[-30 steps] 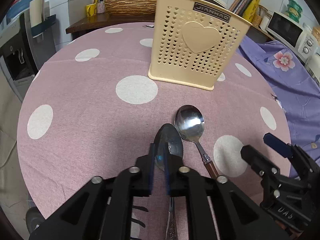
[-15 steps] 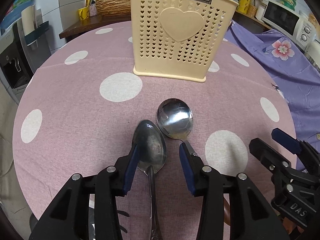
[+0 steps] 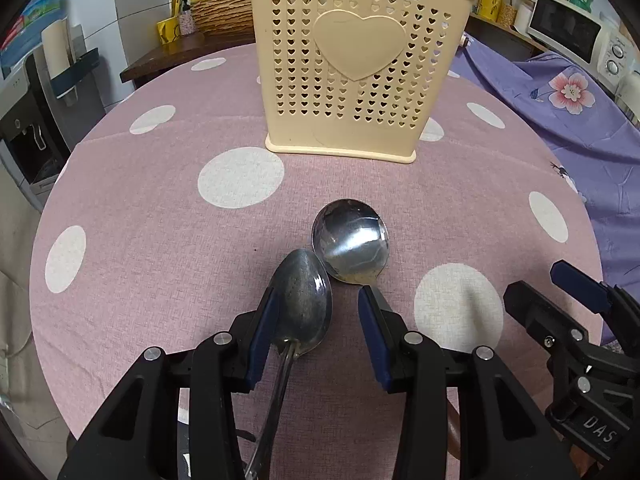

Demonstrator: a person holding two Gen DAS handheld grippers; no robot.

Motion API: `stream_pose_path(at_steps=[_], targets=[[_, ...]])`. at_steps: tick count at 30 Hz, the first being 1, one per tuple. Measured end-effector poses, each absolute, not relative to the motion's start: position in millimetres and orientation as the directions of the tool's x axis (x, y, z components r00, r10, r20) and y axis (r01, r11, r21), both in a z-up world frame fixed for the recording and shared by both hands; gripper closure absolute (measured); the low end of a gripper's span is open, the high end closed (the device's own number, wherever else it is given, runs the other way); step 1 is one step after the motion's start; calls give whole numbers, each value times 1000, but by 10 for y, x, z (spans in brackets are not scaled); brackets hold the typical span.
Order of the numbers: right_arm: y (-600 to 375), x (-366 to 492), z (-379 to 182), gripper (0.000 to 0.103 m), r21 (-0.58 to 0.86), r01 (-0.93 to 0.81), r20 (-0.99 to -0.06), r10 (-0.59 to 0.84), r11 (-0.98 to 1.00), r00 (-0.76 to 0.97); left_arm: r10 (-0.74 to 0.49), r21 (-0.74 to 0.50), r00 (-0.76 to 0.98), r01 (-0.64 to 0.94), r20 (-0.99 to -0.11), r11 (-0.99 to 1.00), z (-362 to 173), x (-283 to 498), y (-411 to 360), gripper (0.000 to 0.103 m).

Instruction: Organize utensils

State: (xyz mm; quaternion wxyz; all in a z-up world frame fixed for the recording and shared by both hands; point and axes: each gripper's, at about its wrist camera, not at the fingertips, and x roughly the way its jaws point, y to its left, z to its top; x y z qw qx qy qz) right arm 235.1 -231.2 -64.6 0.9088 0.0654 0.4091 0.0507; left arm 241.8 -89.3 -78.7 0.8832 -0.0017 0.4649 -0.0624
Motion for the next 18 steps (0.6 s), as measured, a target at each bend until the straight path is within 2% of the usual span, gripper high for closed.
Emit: stream_pose_path(at_steps=[5, 18], targets=[[-2330, 2362, -659, 32, 167, -30, -740, 146, 985, 657, -135, -99, 565, 93, -814, 991, -775, 2392, -795, 62], [-2313, 2372, -695, 32, 182, -31, -743, 159, 983, 650, -116, -68, 579, 104, -807, 992, -779, 2316, -788, 62]])
